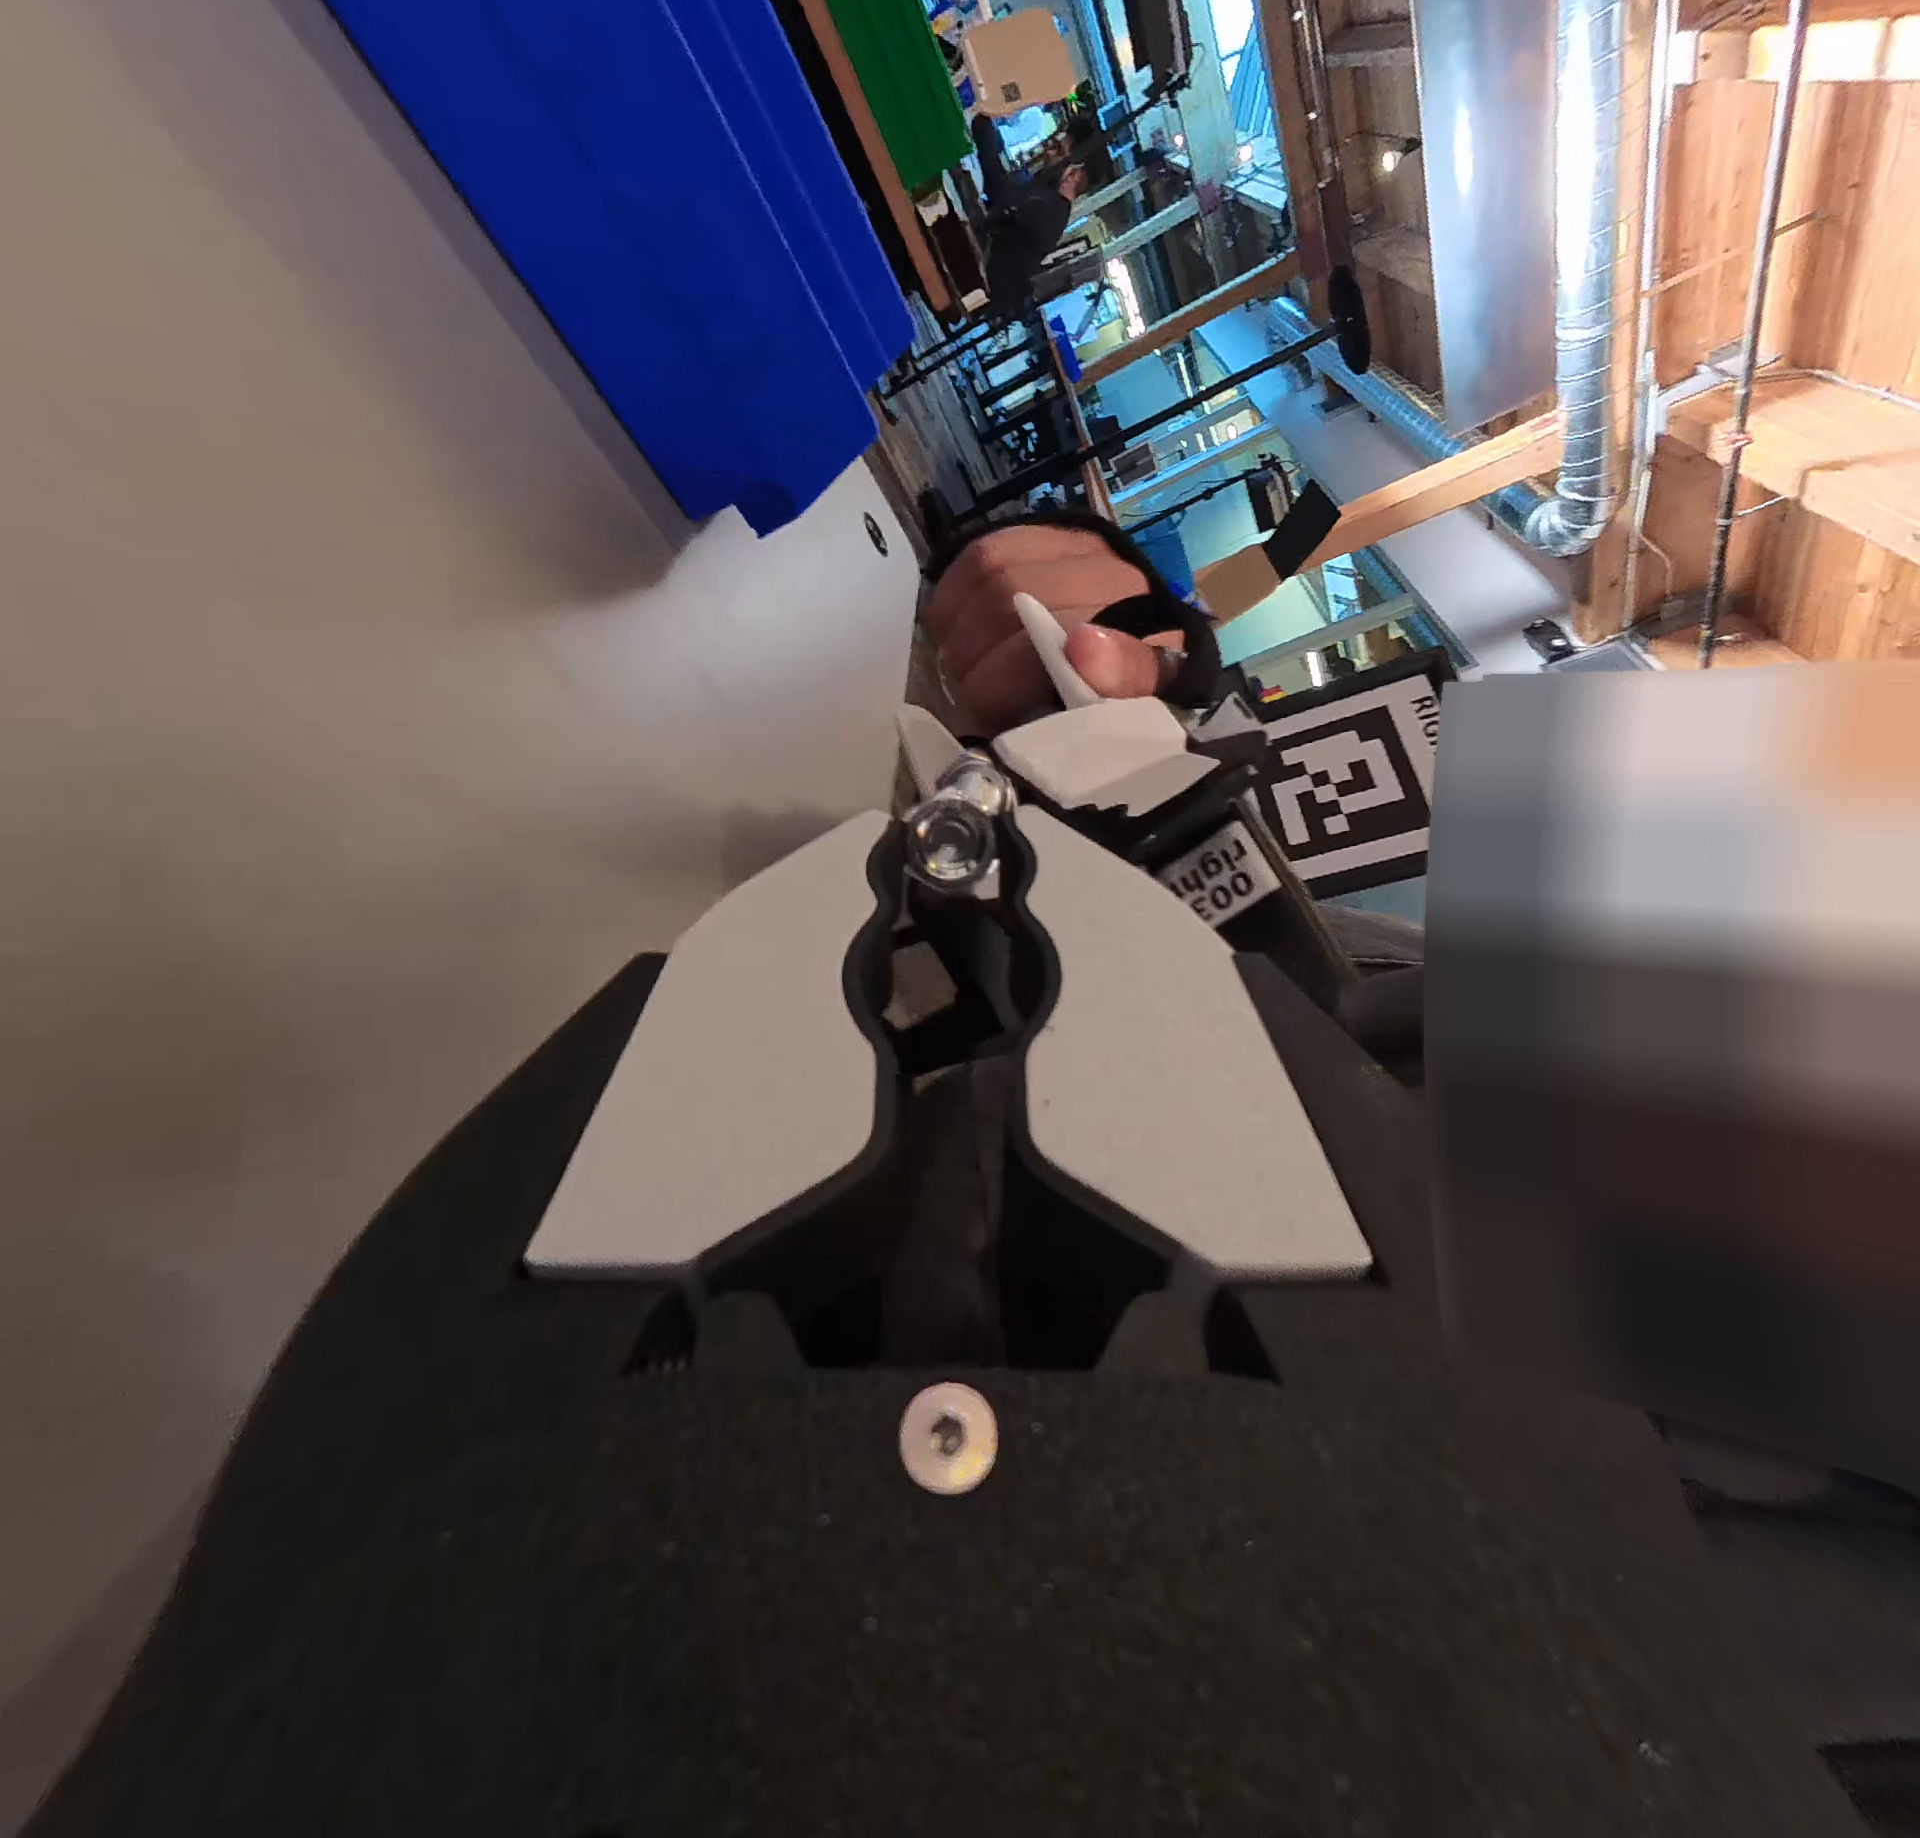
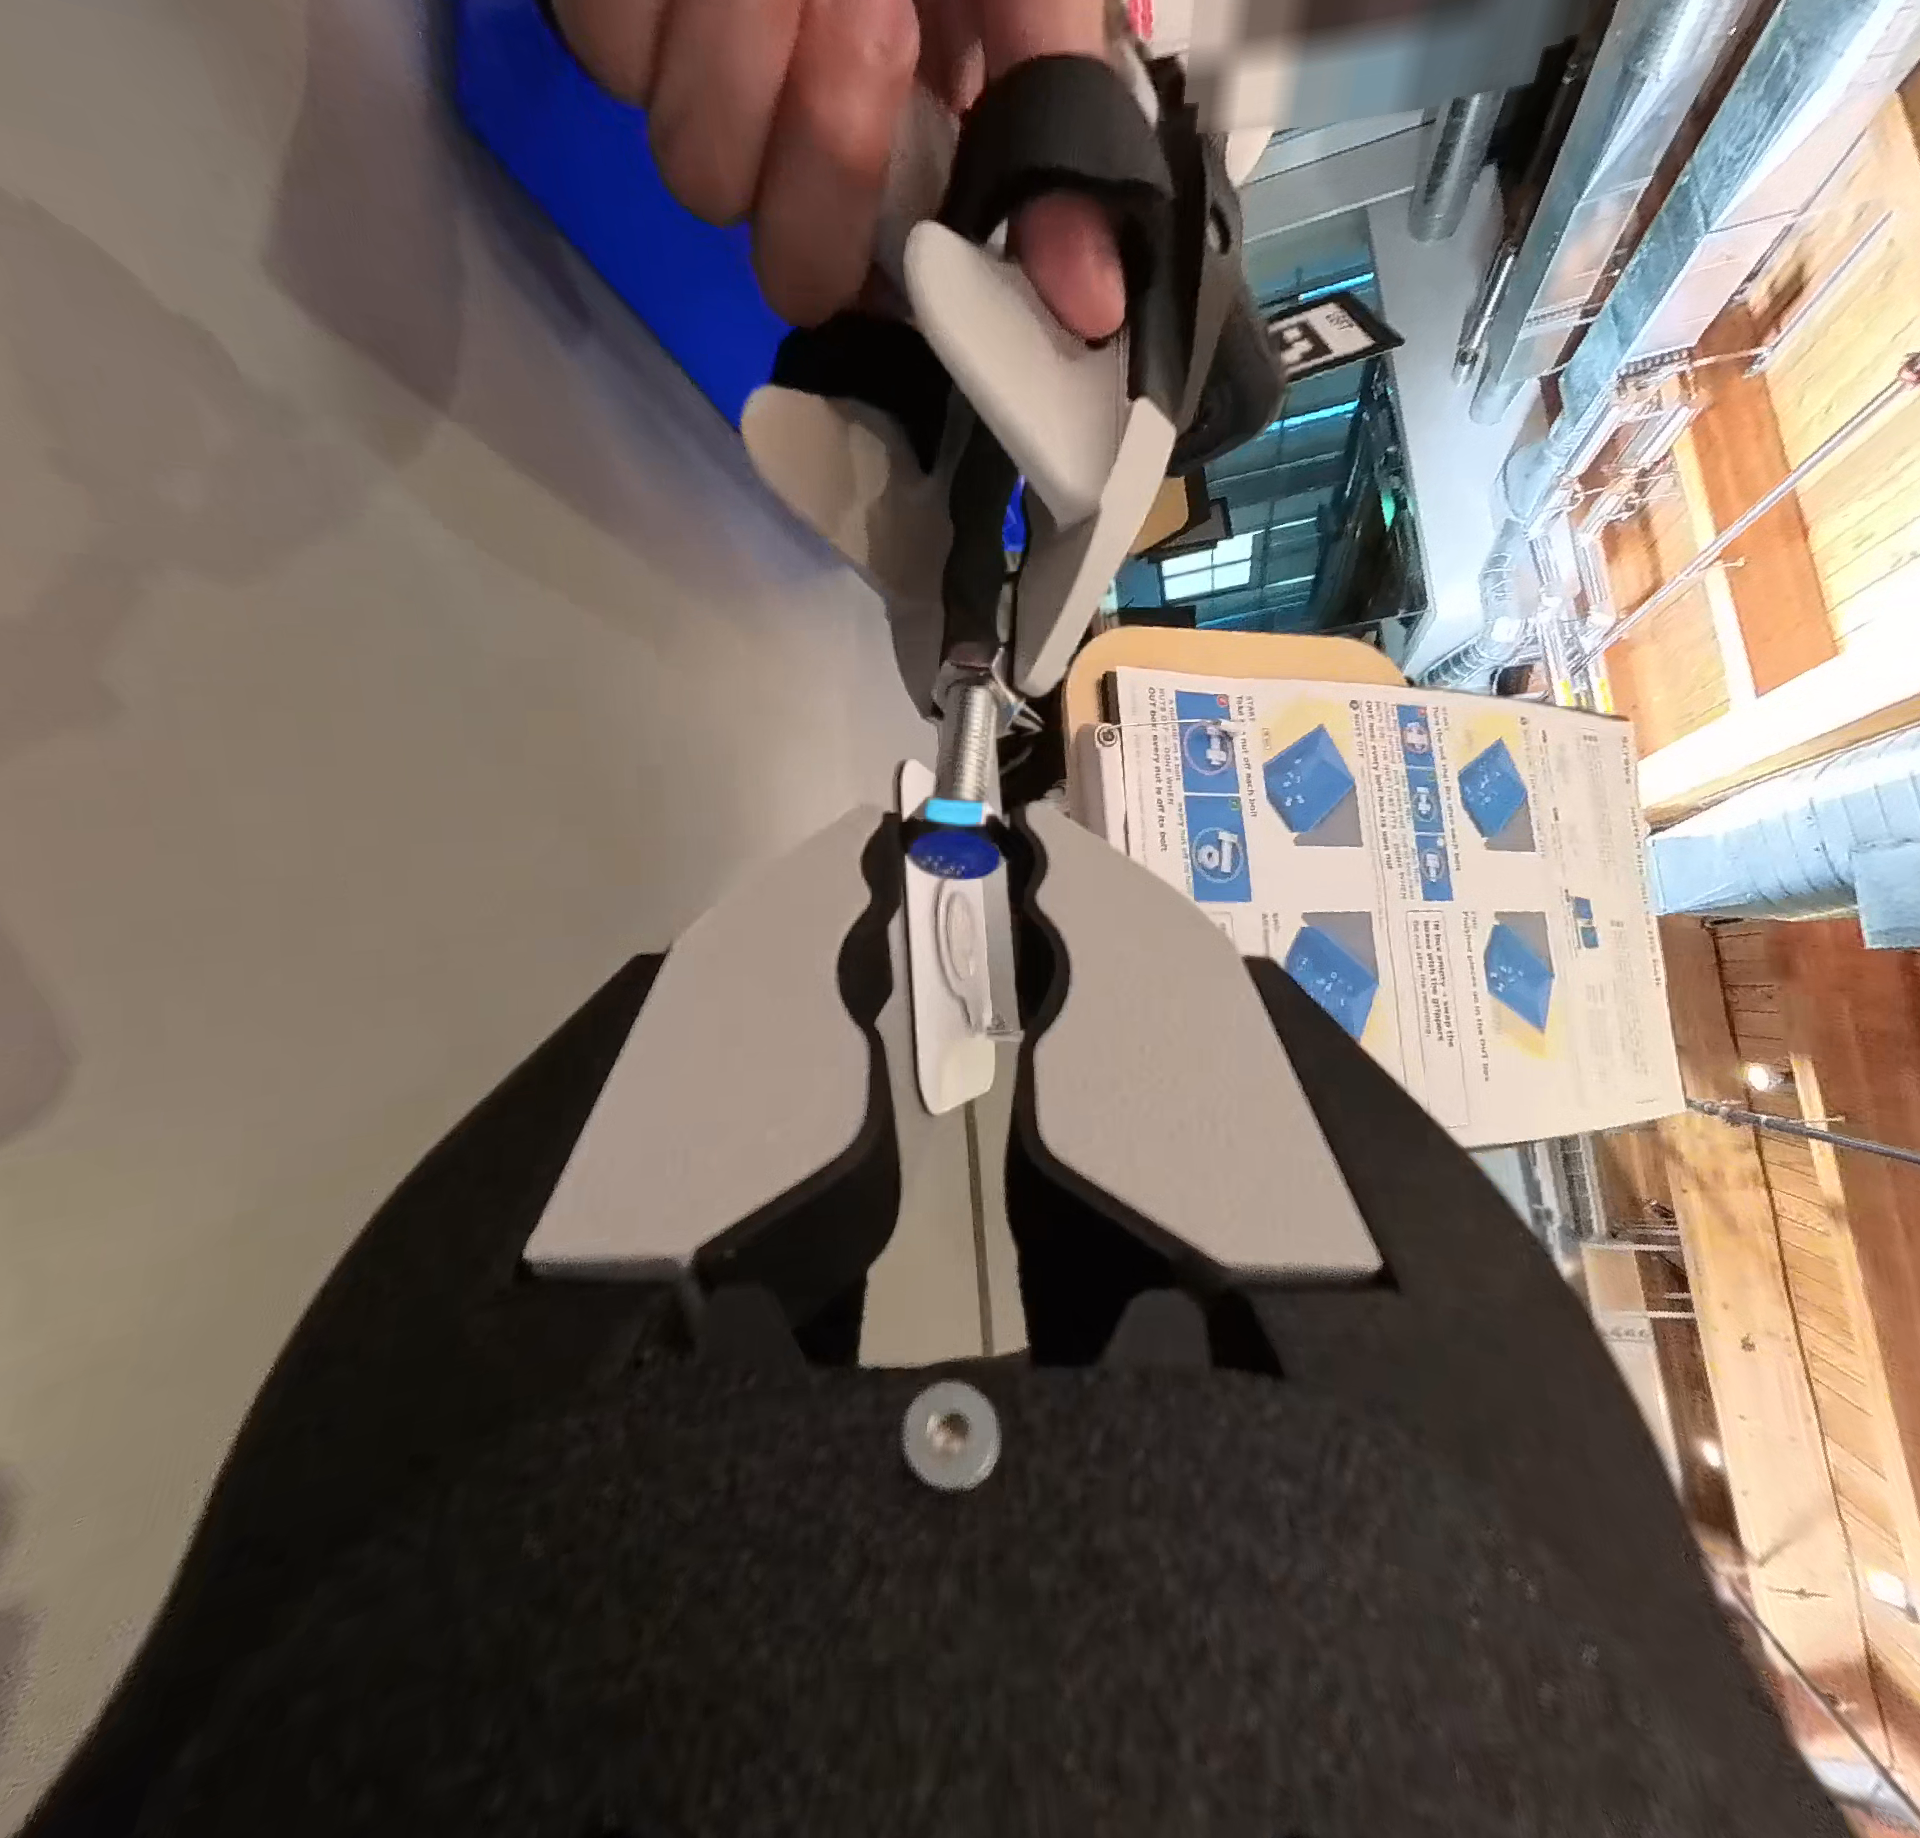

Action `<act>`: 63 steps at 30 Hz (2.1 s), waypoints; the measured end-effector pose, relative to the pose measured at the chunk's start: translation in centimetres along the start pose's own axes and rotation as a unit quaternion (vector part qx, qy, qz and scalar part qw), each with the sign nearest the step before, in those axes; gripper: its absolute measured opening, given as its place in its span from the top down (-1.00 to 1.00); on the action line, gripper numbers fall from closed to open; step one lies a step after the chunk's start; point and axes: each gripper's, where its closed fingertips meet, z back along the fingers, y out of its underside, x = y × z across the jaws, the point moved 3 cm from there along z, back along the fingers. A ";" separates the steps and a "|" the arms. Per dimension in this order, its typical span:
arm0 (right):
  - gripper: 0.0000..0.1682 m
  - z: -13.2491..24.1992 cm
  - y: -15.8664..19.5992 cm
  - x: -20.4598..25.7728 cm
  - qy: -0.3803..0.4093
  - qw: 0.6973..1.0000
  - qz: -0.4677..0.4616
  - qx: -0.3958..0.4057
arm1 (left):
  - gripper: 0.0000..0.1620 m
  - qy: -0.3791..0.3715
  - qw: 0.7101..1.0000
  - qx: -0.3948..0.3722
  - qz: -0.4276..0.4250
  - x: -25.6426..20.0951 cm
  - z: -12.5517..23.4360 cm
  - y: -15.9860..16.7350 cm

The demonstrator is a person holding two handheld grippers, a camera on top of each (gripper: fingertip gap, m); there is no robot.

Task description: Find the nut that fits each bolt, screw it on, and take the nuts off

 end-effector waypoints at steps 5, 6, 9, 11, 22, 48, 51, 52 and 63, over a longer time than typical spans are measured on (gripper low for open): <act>0.77 0.2 0.1 -0.5 -0.048 0.985 -0.161 -0.038 | 0.79 0.002 0.998 -0.019 -0.066 -0.7 -0.1 -0.2; 0.77 0.3 0.2 -0.7 -0.054 0.976 -0.204 -0.050 | 0.79 0.013 0.997 -0.025 -0.075 -1.1 -0.1 -0.2; 0.77 0.6 0.0 -1.3 -0.069 0.935 -0.334 -0.098 | 0.80 0.061 0.993 -0.049 -0.085 -2.2 -0.2 -0.4; 0.77 0.8 -0.1 -1.5 -0.085 0.899 -0.409 -0.127 | 0.79 0.084 0.990 -0.066 -0.097 -2.8 -0.3 -0.5; 0.77 1.2 0.0 -1.1 -0.187 0.793 -0.560 -0.149 | 0.79 -0.013 0.979 -0.032 -0.202 -2.7 -0.5 0.1; 0.77 2.1 -0.3 -0.2 -0.270 0.690 -0.647 -0.182 | 0.79 0.014 0.977 0.001 -0.214 -3.2 -1.2 1.5; 0.77 2.1 -0.6 -0.3 -0.325 0.576 -0.723 -0.200 | 0.79 0.016 0.967 0.007 -0.254 -3.4 -0.9 1.7; 0.77 2.1 -0.8 -0.1 -0.348 0.530 -0.745 -0.205 | 0.79 0.018 0.963 0.011 -0.268 -3.5 -0.9 1.9; 0.77 1.7 -1.3 0.7 -0.440 0.186 -0.843 -0.245 | 0.79 -0.019 0.910 0.030 -0.414 -3.9 -0.3 2.9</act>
